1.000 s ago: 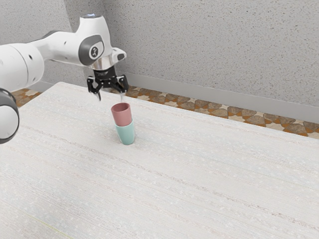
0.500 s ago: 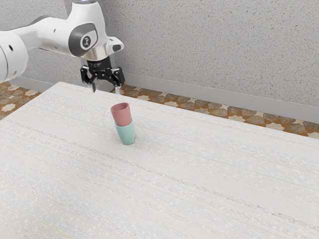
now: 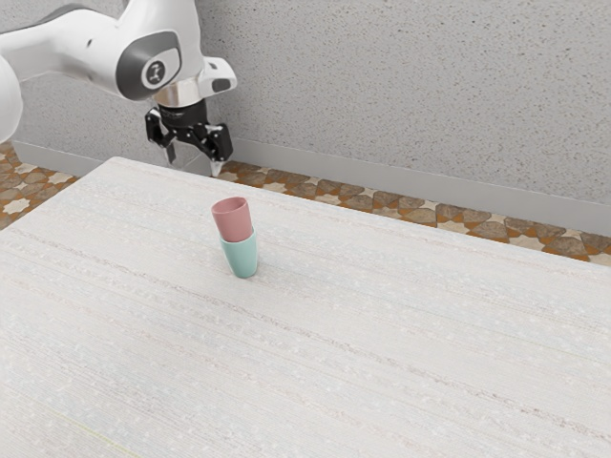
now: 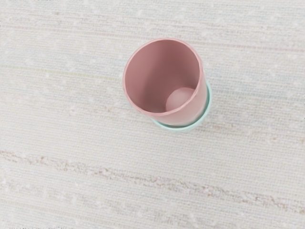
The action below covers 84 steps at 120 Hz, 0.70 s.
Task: Place the left cup onto the right cup
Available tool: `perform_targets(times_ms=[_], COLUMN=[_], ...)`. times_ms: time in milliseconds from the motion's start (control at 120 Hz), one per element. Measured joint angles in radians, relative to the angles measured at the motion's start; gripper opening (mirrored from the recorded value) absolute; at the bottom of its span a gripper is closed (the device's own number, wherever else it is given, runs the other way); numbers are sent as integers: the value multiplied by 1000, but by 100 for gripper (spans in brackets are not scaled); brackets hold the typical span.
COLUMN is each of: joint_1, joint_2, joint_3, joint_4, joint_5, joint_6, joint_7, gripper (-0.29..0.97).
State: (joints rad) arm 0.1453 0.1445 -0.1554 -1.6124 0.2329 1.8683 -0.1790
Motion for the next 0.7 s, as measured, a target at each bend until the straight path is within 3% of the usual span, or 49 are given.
perform_targets(times_ms=[317,700], joint_1=[-29,-60], joint_2=[-118,-184], joint_3=[-1,-1], joint_4=[-128,-197], joint_5=[5,-10], joint_6=[0,-1], joint_7=[24,-33], gripper=[68,68])
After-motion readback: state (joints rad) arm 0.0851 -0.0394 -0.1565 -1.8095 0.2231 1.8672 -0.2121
